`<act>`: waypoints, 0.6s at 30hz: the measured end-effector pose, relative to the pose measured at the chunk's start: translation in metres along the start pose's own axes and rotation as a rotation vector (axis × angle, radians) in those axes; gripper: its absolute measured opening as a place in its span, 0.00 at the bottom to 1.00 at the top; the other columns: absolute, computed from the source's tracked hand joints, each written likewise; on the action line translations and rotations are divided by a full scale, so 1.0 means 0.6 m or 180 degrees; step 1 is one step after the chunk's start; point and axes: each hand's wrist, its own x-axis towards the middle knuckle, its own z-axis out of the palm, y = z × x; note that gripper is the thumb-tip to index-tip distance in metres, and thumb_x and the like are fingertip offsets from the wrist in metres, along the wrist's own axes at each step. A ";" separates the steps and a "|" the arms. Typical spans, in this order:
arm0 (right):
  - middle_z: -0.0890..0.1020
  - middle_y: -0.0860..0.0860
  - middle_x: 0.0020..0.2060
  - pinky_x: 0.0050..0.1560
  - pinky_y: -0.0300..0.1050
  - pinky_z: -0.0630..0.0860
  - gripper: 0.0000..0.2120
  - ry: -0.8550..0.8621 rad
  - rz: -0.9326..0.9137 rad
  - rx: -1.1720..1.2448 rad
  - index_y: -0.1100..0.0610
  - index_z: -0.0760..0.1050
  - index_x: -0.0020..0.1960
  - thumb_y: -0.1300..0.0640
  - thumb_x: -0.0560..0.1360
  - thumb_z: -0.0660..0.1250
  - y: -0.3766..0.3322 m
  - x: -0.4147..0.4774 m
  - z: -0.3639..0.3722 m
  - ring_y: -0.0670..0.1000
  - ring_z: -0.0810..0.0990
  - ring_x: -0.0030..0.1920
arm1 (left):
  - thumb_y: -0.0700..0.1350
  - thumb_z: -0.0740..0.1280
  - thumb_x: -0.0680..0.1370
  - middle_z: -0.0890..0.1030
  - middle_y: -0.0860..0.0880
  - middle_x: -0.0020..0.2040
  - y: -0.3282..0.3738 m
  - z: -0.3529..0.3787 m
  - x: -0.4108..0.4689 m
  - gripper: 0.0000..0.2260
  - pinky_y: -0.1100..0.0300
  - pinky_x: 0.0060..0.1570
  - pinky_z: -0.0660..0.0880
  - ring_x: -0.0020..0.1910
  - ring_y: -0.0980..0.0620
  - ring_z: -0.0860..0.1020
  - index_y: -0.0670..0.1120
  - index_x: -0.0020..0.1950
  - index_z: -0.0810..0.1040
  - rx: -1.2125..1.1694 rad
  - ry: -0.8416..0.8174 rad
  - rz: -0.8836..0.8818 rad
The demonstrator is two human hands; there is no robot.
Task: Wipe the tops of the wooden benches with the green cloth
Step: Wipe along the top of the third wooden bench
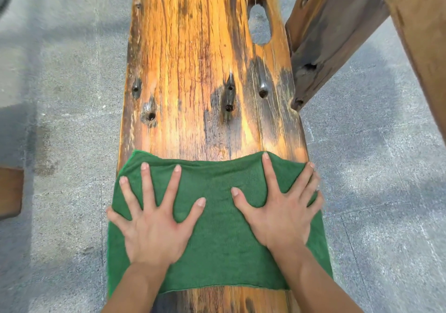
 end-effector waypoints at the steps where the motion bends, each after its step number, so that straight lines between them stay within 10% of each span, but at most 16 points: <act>1: 0.40 0.67 0.83 0.77 0.72 0.48 0.46 -0.0017 -0.0009 0.0004 0.27 0.34 0.80 0.12 0.67 0.41 -0.003 0.006 -0.002 0.68 0.41 0.83 | 0.81 0.45 0.75 0.42 0.48 0.87 -0.001 -0.001 0.005 0.36 0.20 0.69 0.53 0.84 0.34 0.43 0.72 0.82 0.43 0.0012 0.0007 0.0003; 18: 0.45 0.70 0.82 0.77 0.74 0.51 0.47 -0.0034 -0.0104 -0.0154 0.31 0.41 0.83 0.13 0.69 0.44 -0.063 0.128 -0.023 0.71 0.48 0.82 | 0.79 0.46 0.77 0.48 0.46 0.87 0.022 -0.031 0.137 0.37 0.22 0.68 0.56 0.84 0.31 0.47 0.69 0.83 0.47 0.0165 -0.0068 0.0042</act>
